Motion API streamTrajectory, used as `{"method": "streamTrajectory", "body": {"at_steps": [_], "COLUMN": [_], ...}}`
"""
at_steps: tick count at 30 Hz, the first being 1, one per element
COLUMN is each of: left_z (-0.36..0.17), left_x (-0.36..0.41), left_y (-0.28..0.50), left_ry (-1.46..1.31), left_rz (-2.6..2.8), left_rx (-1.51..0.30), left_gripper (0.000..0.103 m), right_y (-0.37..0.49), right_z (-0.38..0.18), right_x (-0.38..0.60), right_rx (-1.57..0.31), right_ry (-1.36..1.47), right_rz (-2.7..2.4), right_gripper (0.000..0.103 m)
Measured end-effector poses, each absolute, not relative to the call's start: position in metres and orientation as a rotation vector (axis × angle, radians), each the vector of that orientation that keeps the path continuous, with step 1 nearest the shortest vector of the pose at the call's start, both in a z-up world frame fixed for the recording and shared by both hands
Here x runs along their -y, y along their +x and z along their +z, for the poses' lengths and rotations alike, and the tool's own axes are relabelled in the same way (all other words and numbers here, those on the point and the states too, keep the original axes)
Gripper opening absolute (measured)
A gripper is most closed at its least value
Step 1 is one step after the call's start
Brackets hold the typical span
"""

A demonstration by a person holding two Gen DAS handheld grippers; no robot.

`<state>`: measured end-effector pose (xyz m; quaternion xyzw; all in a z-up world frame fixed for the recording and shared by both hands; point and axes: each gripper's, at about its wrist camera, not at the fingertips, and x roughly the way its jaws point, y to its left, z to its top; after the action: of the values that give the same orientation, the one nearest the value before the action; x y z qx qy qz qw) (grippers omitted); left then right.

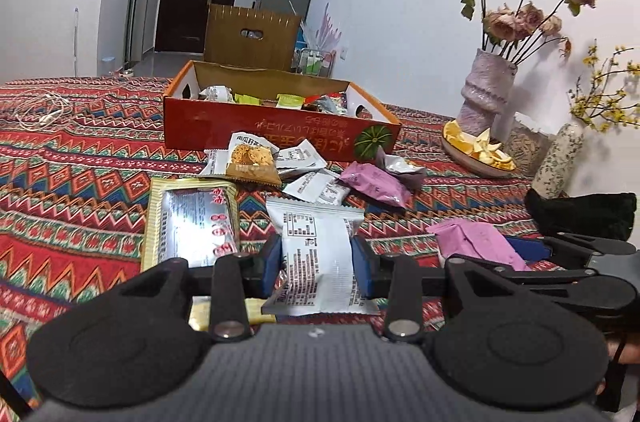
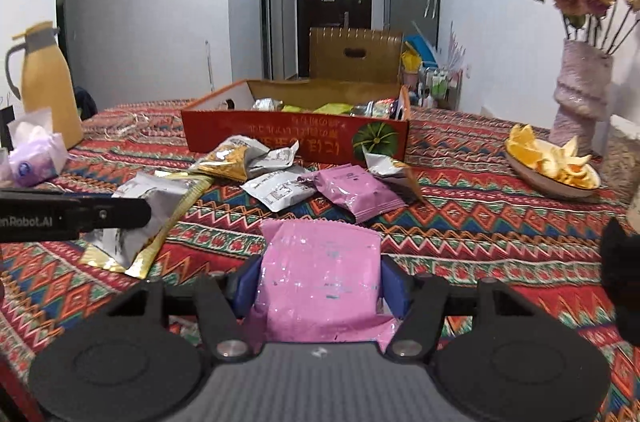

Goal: Organize snacks
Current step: 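Grasp white packet with left tool while right tool grasps pink packet, then lower both packets into the orange box and open both tools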

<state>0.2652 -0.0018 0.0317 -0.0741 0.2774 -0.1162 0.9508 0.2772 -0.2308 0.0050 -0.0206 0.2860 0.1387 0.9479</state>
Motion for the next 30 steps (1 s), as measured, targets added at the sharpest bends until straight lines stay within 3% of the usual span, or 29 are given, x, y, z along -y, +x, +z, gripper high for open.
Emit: {"method": "streamTrajectory", "body": {"at_steps": [9, 16, 22, 30], "left_z": [0.044, 0.056, 0.085, 0.089], "left_x": [0.006, 0.005, 0.005, 0.014], "left_y": [0.235, 0.261, 0.344, 0.494], "left_ry": [-0.136, -0.156, -0.158, -0.217], "left_rz": [-0.226, -0.250, -0.251, -0.258], "left_rx": [-0.531, -0.526, -0.480, -0.553], "left_gripper": [0.038, 0.038, 0.038, 0.038], "right_y": [0.246, 0.256, 0.311, 0.455], "right_z": [0.017, 0.022, 0.043, 0.062], "right_x": [0.234, 0.235, 0.234, 0.224], "right_rx": [-0.525, -0.511, -0.450, -0.432], "right_ry": [-0.021, -0.018, -0.042, -0.063], "right_rz": [0.313, 0.336, 0.378, 0.397], "right_gripper": [0.061, 0.061, 0.061, 0.061]}}
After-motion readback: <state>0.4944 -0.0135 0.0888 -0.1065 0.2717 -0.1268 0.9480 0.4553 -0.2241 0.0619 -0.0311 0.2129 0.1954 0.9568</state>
